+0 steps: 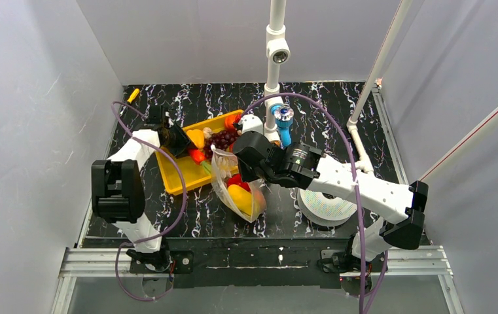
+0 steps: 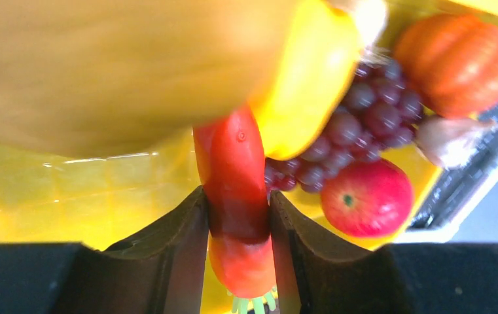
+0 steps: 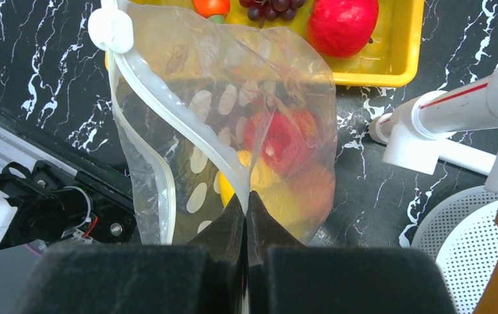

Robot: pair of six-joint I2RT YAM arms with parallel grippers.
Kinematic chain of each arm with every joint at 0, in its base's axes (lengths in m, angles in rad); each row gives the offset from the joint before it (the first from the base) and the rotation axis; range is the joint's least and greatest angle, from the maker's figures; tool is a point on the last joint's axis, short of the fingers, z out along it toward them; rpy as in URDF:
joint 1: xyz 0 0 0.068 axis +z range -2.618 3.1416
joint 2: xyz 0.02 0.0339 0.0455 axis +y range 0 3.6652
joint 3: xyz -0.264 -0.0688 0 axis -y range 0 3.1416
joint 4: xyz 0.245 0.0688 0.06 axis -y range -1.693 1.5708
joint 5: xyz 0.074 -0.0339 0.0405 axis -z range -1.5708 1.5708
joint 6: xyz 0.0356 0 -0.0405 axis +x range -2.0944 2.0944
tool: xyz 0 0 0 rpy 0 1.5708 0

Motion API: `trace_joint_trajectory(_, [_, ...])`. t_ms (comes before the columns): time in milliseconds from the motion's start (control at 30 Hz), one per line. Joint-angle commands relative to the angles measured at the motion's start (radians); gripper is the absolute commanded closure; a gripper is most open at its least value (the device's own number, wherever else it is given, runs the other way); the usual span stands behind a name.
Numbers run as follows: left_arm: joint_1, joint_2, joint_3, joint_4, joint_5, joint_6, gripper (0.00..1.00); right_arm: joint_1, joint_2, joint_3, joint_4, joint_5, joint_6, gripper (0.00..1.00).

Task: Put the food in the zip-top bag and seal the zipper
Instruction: Pick up the fake vegetable from the bin, then place the fake vegetable in the zipper food storage bag.

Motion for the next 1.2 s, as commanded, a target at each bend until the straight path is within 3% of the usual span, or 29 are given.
trace_joint_trajectory(0, [-0.004, -0.133, -0.057, 0.117, 0.128, 0.09, 0.92, 0.007, -0.008, 0.046, -0.001, 0.008, 0.005, 0.99])
trace_joint_trajectory(200, [-0.006, -0.249, -0.103, 0.127, 0.164, 0.105, 0.96, 0.007, -0.03, 0.023, 0.008, 0.016, 0.003, 0.99])
trace_joint_trajectory(367, [-0.005, -0.464, -0.211, 0.108, 0.316, 0.081, 0.95, 0.007, -0.053, -0.014, 0.039, 0.024, -0.009, 0.99])
trace_joint_trajectory(500, [-0.007, -0.681, -0.257, 0.004, 0.457, 0.088, 0.91, 0.005, -0.059, -0.039, 0.069, 0.026, -0.015, 0.99])
trace_joint_trajectory(667, [-0.006, -0.978, -0.226, -0.198, 0.456, 0.142, 0.78, 0.006, -0.055, -0.046, 0.096, 0.011, -0.023, 0.99])
trace_joint_trajectory(800, [-0.045, -1.074, -0.133, -0.338, 0.464, 0.171, 0.73, 0.006, -0.056, -0.054, 0.117, 0.006, -0.026, 0.99])
trace_joint_trajectory(900, [-0.059, -1.117, -0.219, -0.227, 0.575, 0.008, 0.78, 0.006, -0.06, -0.071, 0.155, -0.004, -0.026, 0.99])
trace_joint_trajectory(1000, [-0.081, -1.194, -0.334, 0.024, 0.646, -0.204, 0.81, 0.006, -0.054, -0.064, 0.163, -0.014, -0.029, 0.99])
trace_joint_trajectory(1167, [-0.156, -1.163, -0.338, 0.077, 0.646, -0.29, 0.87, 0.006, -0.046, -0.064, 0.173, -0.018, -0.038, 0.99])
